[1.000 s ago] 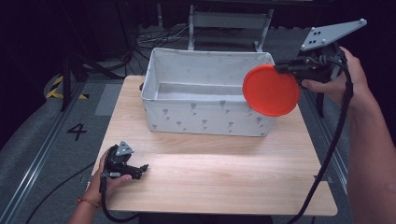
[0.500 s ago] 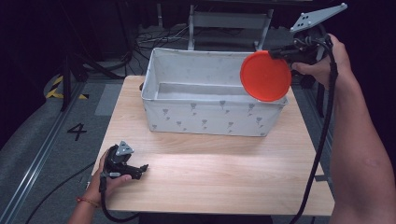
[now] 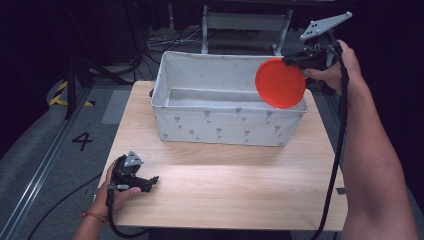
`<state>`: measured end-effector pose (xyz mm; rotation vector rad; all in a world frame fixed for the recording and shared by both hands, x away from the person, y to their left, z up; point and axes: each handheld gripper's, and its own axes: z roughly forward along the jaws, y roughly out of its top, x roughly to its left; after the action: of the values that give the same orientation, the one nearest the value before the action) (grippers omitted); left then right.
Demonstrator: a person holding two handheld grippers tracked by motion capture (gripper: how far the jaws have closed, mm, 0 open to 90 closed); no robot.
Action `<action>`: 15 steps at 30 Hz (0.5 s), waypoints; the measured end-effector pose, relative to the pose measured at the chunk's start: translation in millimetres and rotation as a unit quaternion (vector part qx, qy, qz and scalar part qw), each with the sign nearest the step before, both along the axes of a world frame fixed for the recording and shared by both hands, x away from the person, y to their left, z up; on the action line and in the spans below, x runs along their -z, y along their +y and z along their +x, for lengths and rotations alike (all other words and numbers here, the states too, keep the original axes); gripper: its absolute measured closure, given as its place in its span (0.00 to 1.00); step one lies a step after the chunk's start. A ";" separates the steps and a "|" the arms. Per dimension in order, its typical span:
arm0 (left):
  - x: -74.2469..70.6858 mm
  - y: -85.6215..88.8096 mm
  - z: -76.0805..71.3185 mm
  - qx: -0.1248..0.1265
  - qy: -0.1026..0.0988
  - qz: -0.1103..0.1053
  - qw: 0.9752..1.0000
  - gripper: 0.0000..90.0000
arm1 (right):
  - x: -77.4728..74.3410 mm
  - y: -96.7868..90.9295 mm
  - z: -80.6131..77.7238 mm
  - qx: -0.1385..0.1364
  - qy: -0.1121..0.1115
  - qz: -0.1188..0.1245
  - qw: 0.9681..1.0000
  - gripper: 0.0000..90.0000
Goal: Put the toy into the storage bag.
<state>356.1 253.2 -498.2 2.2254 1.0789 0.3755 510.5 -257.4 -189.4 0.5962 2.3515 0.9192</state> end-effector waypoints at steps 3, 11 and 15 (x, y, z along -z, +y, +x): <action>0.0 0.1 0.0 0.000 -0.001 0.001 1.000 0.00 | 9.1 3.3 3.8 -0.013 0.001 -0.009 1.000 0.93; 0.0 0.1 0.1 0.000 0.000 0.001 1.000 0.00 | 29.5 9.6 12.1 -0.038 0.020 -0.028 0.999 0.93; 0.0 0.1 0.0 0.000 -0.001 0.001 1.000 0.00 | 38.5 12.6 15.7 -0.045 0.032 -0.036 0.998 0.93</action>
<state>356.1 253.3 -498.1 2.2266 1.0777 0.3781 526.2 -244.8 -227.9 0.5012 2.4741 0.8610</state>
